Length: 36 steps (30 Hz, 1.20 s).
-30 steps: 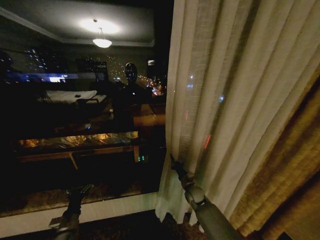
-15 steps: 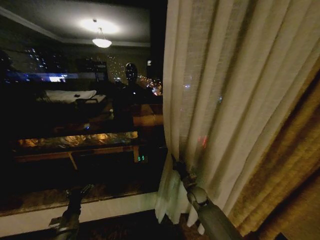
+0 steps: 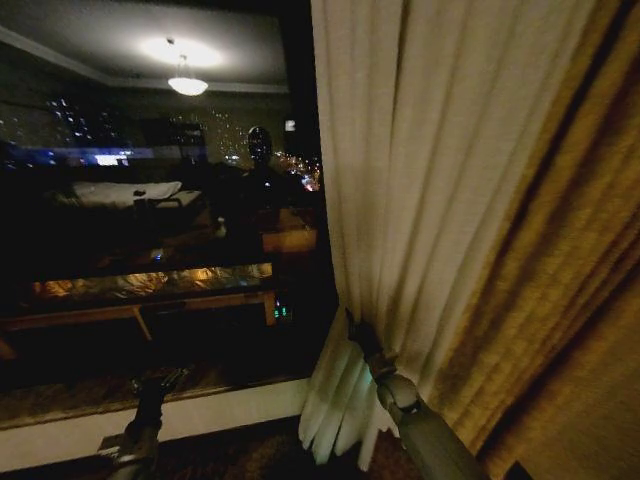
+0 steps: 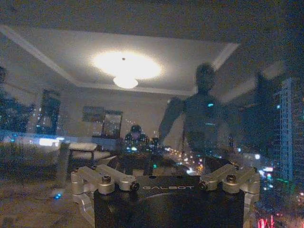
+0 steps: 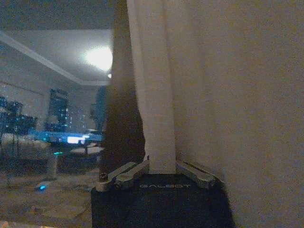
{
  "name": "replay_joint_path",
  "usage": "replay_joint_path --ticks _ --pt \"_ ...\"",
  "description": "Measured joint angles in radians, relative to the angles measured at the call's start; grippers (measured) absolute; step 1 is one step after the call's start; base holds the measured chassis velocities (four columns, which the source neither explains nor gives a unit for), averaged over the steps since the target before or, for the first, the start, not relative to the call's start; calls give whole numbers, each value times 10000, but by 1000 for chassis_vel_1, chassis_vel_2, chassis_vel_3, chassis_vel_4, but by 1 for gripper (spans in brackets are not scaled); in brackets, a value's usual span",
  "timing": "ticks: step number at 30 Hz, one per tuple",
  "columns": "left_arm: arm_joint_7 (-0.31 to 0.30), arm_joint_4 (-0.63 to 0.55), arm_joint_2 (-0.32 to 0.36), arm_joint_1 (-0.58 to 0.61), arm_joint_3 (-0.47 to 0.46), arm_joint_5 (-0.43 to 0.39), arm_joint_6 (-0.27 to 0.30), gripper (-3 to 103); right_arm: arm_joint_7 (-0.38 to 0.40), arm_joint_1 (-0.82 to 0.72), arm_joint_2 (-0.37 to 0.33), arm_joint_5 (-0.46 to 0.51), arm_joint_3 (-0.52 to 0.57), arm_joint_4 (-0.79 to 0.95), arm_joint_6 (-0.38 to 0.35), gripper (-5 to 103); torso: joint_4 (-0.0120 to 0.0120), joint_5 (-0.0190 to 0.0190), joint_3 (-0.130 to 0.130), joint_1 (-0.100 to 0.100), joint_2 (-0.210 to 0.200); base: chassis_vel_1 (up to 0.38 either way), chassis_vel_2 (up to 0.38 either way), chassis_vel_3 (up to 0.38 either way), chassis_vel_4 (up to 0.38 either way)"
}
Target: Open the curtains by pulling them apart, changing their state from closed to fully open.
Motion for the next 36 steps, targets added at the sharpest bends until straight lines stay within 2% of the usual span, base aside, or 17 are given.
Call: replay_joint_path --ticks 7,13,17,21,29,32,33,36 --pt "20 -1 -2 -1 2 0 0 100 -88 90 1 -304 -71 -88 44 0 -5 8 2 3 -1 -189 -240 254 214" --pt "13 1 0 0 -3 0 0 100 47 93 -41 -793 -282 -110 29 0 3 -8 0 1 0 6 -15 8 3" --pt "-1 1 3 0 -9 1 0 100 346 106 -46 -940 -339 -147 -103 0 5 -1 0 1 1 65 47 -61 -46" --pt "-2 1 2 1 -8 0 0 100 1077 301 -62 -1039 -147 -430 -418 0 2 5 0 0 0 0 0 0 0" --pt "2 1 0 -1 -3 0 0 100 1789 523 -286 -1177 458 -732 -802 0 1 3 1 1 0 0 0 0 0" --pt "0 1 0 0 -3 0 0 100 2845 451 -417 -1617 961 -760 -1527 0 3 1 0 0 0 0 0 0 0" --pt "0 1 0 0 -3 0 0 100 2845 451 -417 -1617 961 -760 -1527 0 3 1 0 0 0 0 0 0 0" --pt "0 1 0 0 -1 0 0 100 4318 328 -550 -2132 1534 -696 -2598 0 2 0 -1 -1 1 0 0 0 0"
